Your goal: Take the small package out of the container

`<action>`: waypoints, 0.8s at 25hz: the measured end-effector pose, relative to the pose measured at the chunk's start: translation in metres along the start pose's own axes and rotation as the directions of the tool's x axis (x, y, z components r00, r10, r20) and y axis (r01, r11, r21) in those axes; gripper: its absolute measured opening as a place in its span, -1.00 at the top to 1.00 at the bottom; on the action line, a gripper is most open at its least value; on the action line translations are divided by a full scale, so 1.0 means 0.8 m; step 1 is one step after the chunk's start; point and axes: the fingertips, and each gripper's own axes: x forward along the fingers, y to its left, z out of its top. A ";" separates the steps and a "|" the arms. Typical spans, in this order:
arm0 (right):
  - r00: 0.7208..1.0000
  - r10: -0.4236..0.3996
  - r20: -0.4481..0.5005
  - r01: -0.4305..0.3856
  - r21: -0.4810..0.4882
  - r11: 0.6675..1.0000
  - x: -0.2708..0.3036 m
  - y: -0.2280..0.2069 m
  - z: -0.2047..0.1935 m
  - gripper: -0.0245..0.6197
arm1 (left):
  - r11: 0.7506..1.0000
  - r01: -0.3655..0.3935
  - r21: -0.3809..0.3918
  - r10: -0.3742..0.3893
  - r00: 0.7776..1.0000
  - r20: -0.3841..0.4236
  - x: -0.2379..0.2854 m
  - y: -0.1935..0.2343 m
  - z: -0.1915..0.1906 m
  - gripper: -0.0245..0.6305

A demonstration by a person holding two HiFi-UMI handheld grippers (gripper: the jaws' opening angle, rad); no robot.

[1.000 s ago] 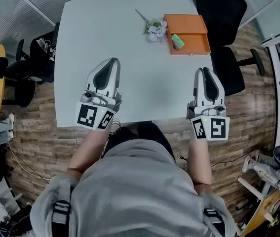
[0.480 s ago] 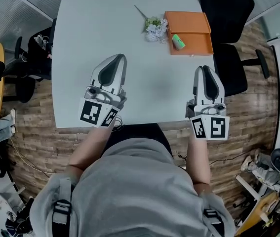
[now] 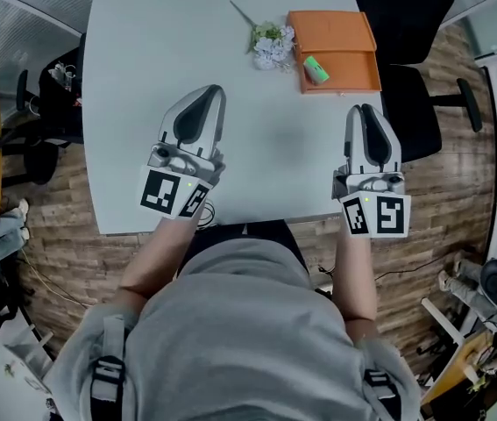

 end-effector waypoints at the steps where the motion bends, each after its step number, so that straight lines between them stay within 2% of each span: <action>1: 1.000 0.002 -0.011 -0.002 -0.001 1.000 0.006 -0.003 -0.006 0.67 | 1.000 0.002 -0.003 -0.003 1.000 -0.004 0.004 0.003 -0.005 0.87; 5: 0.997 0.016 -0.073 -0.016 0.005 1.000 0.034 -0.019 -0.045 0.67 | 1.000 0.013 -0.012 -0.013 1.000 -0.019 0.019 0.011 -0.022 0.86; 12: 0.984 -0.008 -0.181 0.006 -0.015 1.000 0.084 -0.053 -0.125 0.67 | 1.000 -0.003 -0.009 0.003 0.999 -0.046 0.042 0.033 -0.058 0.86; 15: 0.974 0.012 -0.228 -0.002 0.043 0.999 0.110 -0.064 -0.163 0.67 | 1.000 -0.009 -0.014 0.008 0.998 -0.061 0.053 0.043 -0.072 0.86; 17: 0.964 0.020 -0.265 -0.009 0.046 0.999 0.128 -0.072 -0.188 0.65 | 1.000 -0.006 -0.020 0.005 0.997 -0.071 0.061 0.049 -0.081 0.86; 20: 0.940 0.024 -0.340 -0.021 0.012 1.000 0.150 -0.080 -0.228 0.48 | 1.000 -0.002 -0.020 0.001 0.997 -0.082 0.069 0.055 -0.091 0.86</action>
